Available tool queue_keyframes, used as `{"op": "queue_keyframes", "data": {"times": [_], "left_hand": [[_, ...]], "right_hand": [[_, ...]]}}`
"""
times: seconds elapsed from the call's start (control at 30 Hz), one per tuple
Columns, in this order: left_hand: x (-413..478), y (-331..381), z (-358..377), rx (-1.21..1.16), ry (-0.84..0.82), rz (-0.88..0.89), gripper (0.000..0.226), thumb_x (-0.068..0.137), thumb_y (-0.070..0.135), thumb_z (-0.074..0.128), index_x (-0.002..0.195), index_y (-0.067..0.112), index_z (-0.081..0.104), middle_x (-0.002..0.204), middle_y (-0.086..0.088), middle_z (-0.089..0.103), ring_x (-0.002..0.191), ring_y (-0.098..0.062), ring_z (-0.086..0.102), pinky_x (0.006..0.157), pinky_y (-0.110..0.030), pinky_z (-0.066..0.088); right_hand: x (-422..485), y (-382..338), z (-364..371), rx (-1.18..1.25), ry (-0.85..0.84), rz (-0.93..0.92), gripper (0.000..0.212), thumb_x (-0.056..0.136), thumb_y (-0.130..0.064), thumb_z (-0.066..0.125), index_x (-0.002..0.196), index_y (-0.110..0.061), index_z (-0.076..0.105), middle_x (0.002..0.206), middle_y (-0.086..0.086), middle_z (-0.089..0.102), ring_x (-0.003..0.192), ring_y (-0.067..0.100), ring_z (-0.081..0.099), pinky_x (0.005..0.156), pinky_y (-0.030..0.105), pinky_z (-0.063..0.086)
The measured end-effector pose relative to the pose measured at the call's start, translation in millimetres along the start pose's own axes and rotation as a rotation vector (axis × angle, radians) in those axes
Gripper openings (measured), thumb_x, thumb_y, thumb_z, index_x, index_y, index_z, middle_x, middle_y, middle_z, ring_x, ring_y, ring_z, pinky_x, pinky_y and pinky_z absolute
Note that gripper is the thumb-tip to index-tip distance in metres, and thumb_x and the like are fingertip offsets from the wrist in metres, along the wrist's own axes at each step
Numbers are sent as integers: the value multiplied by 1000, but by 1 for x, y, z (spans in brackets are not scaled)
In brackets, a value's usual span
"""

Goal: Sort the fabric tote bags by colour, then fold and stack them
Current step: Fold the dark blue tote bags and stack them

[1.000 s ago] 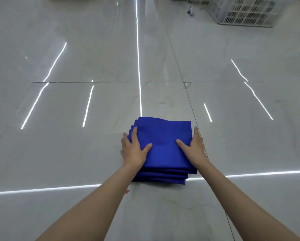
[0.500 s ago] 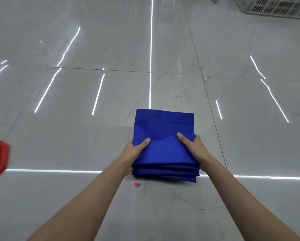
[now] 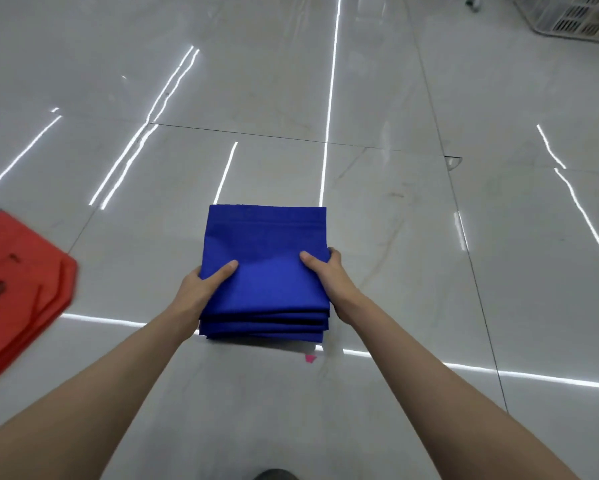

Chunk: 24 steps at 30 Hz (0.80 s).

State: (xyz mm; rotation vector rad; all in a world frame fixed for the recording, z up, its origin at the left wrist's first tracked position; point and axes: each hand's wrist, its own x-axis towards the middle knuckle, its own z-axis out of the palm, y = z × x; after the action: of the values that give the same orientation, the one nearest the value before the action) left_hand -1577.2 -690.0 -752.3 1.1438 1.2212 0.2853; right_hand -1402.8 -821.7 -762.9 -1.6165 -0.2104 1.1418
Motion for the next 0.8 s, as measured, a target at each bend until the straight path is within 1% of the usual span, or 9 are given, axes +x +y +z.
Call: {"op": "queue_keyframes", "data": {"times": [0.1,0.17,0.27,0.37,0.53,0.6,0.67,0.73,0.8], "left_hand": [[3,2,-26,-25,22,-28,41,78,41,71,109,18,56,104,1,65,92,-19,62,76,-32,50],[4,3,-35,-48,17,-38,39,78,40,71,107,18,56,103,1,65,91,-19,63,73,-31,51],[4,4,-38,-104,-23,-60,43,79,39,71,112,16,56,103,-1,66,90,-19,65,68,-28,52],[7,2,-33,-151,-62,-72,53,76,41,73,118,13,57,106,-3,68,94,-21,66,73,-30,53],[22,8,-28,-178,-85,-51,59,74,42,74,122,14,54,115,-4,66,96,-21,65,73,-31,53],[27,12,-30,-107,-53,-19,75,72,48,74,133,14,44,127,-2,58,104,-21,62,81,-33,53],[27,15,-33,67,42,61,99,71,56,71,147,18,20,142,3,38,124,-22,47,99,-40,44],[18,19,-37,194,107,231,104,73,58,67,150,24,7,154,4,18,139,-19,27,111,-42,31],[4,23,-43,289,90,387,102,73,58,66,150,27,6,156,7,9,143,-14,16,115,-40,23]], "right_hand": [[8,-3,24,-19,-34,-2,72,93,-34,56,147,-16,12,133,3,48,115,23,55,101,40,46],[11,-4,34,-22,-28,11,73,92,-35,58,147,-15,15,132,4,48,112,23,57,98,39,48],[13,-6,34,14,-19,45,69,89,-34,63,141,-14,23,126,5,52,103,21,61,84,34,54],[16,-8,26,93,-38,66,63,85,-34,68,134,-11,36,122,8,59,98,23,65,69,31,56],[28,-11,27,149,-20,46,70,76,-38,74,132,-10,44,120,11,62,100,28,66,65,30,56],[31,-17,30,125,-5,58,74,75,-40,74,134,-10,42,120,11,62,99,28,66,65,31,56],[31,-24,32,75,19,79,71,81,-37,71,136,-10,36,122,9,59,98,25,65,67,32,55],[29,-33,30,-9,43,50,78,85,-35,68,145,-12,23,131,8,51,96,20,63,70,29,54],[23,-47,28,-116,61,-41,87,87,-36,66,150,-14,10,145,7,36,103,18,56,79,28,50]]}}
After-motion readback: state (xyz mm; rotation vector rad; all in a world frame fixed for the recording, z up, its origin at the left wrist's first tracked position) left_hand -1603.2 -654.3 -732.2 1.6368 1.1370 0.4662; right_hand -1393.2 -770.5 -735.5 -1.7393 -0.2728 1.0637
